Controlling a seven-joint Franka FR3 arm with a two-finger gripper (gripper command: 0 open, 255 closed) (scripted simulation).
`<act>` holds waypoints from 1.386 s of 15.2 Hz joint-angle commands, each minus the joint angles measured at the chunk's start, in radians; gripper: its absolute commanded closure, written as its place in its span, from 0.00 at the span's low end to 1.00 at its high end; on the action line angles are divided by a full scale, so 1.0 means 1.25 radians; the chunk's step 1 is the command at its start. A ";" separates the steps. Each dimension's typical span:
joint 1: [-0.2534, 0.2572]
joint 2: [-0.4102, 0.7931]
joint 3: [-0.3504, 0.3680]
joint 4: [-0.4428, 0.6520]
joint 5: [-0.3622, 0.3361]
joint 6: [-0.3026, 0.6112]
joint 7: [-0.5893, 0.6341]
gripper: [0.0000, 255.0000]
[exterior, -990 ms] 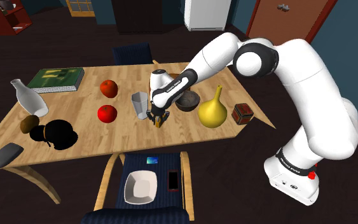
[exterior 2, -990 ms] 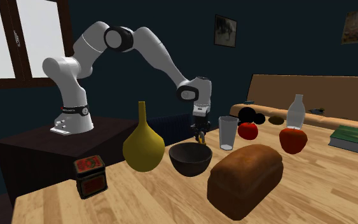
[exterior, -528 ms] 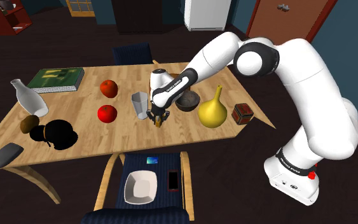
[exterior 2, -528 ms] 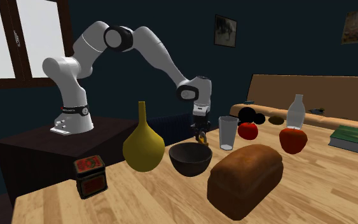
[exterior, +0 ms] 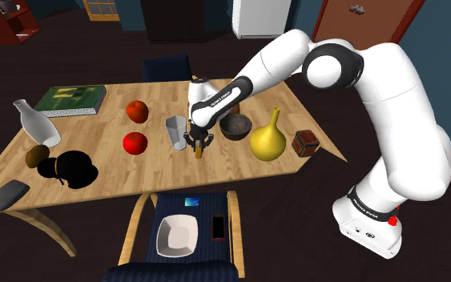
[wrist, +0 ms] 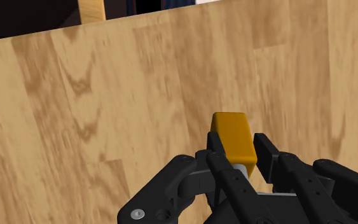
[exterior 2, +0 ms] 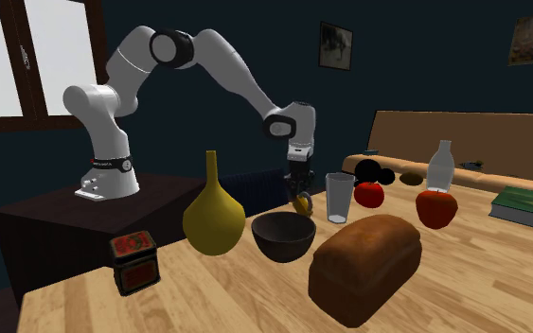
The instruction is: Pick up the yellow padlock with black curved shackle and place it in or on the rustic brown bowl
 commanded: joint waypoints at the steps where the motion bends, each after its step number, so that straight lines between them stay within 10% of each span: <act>1: -0.001 -0.018 0.002 -0.006 0.002 -0.013 0.002 1.00; 21: -0.016 -0.165 0.020 -0.016 0.020 -0.147 0.006 1.00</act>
